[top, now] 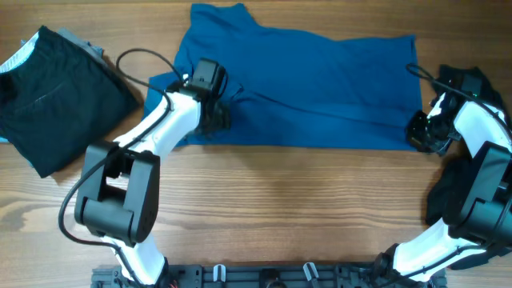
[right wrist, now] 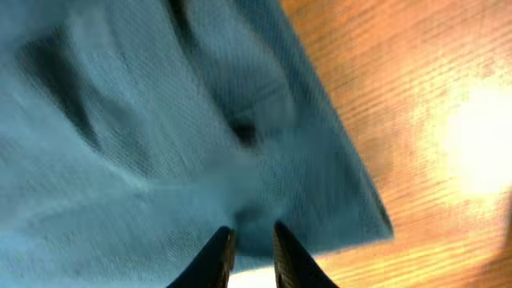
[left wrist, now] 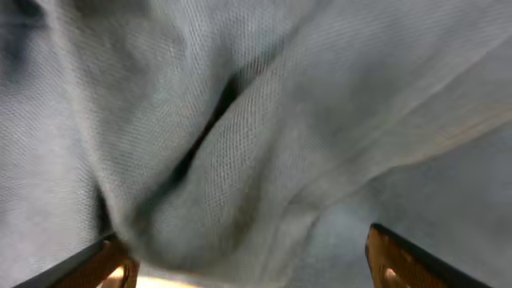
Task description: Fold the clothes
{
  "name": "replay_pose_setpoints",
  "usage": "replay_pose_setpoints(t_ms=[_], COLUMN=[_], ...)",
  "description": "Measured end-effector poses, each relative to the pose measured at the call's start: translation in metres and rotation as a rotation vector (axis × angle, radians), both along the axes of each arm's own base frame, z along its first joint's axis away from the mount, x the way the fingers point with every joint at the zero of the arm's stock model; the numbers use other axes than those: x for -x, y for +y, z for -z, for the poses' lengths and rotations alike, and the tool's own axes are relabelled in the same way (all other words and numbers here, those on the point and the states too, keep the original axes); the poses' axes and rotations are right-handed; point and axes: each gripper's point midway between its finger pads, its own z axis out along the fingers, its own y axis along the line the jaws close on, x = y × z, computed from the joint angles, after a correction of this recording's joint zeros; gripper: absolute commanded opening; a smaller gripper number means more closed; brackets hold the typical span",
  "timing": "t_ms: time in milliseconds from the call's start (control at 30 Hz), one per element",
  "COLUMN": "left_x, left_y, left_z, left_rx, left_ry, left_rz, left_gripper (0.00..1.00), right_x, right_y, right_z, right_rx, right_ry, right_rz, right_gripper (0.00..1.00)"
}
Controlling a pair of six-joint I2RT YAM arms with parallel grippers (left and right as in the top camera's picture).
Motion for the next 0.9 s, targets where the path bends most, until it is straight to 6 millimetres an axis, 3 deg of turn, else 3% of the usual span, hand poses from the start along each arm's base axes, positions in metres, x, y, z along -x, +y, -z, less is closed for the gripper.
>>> replay_pose_setpoints(t_ms=[67,100,200,333,433,500,600,700,767,800,867,900], left_x=[0.003,0.004,0.003,0.003,0.002,0.003,0.003,0.002,0.002,0.002,0.002,0.002], left_y=[0.000,0.001,0.001,0.001,0.000,0.000,0.000,0.000,0.000,0.000,0.000,0.000], left_z=[0.007,0.008,0.008,0.008,0.008,0.008,0.008,0.008,0.008,0.008,0.008,0.008], left_rx=[0.003,0.002,0.003,0.004,0.004,0.004,0.004,0.004,0.004,0.004,0.004,0.004], left_ry=[-0.002,0.001,-0.003,-0.004,-0.005,-0.005,-0.005,-0.005,-0.006,-0.006,-0.006,-0.006], left_rz=[0.000,0.000,0.000,0.000,0.000,0.000,0.000,0.000,0.000,0.000,0.000,0.000], left_gripper=[0.90,0.90,0.91,0.91,0.92,0.92,0.92,0.92,0.92,0.92,0.91,0.92], right_x=[-0.001,-0.013,-0.047,-0.051,-0.049,-0.045,-0.040,-0.048,-0.063,-0.079,-0.107,-0.118], right_y=[0.000,-0.005,-0.020,-0.025,-0.025,-0.023,-0.021,-0.017,-0.013,-0.010,-0.005,-0.007], right_z=[-0.011,-0.023,-0.050,-0.047,-0.031,-0.021,-0.010,-0.011,-0.015,-0.021,-0.037,-0.047], right_rx=[-0.007,0.006,0.059,0.087,0.076,0.065,0.056,0.027,-0.001,-0.027,-0.070,-0.079], right_ry=[0.017,-0.016,-0.136,-0.153,-0.118,-0.090,-0.069,-0.107,-0.180,-0.252,-0.377,-0.430], right_rz=[-0.001,0.002,0.000,0.003,0.003,0.003,-0.004,-0.002,-0.011,-0.022,-0.042,-0.037], right_gripper=[0.36,0.44,0.45,0.45,0.44,0.33,0.05,0.04,0.04,0.05,0.44,0.44])
